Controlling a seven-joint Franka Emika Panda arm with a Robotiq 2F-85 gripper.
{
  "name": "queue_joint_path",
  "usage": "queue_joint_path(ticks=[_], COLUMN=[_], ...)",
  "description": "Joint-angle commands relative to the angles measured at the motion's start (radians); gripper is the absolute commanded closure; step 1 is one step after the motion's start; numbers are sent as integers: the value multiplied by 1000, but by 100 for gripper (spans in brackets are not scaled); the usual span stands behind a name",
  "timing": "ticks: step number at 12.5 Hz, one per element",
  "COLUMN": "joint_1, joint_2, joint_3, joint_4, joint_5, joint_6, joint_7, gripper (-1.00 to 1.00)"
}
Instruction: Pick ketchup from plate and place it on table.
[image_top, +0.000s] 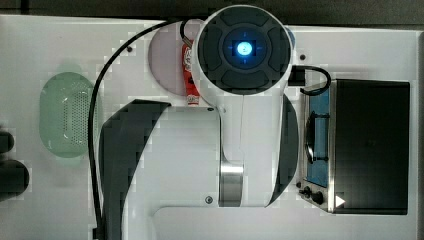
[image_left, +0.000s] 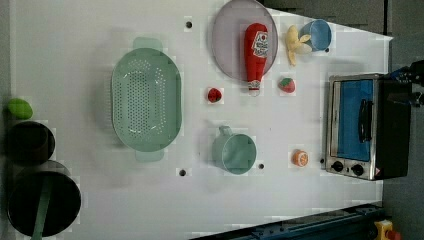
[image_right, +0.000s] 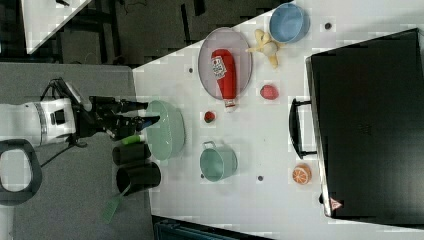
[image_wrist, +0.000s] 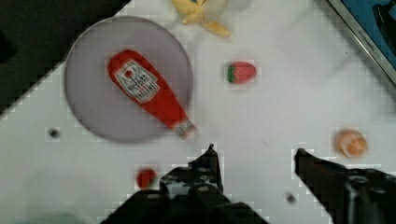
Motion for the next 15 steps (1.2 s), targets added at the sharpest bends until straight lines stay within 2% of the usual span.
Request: queue_joint_path(ticks=[1, 3, 9, 15], joint_1=[-102, -100, -82, -61], joint_2=[-192, -184, -53, 171], joint_3=[46, 52, 107, 135], joint_4=[-44, -50, -53, -52], joint_5=[27, 27, 27, 26], joint_6=[-192, -188, -140, 64], joint_7=[57, 56, 21, -208], gripper=[-60, -99, -100, -100])
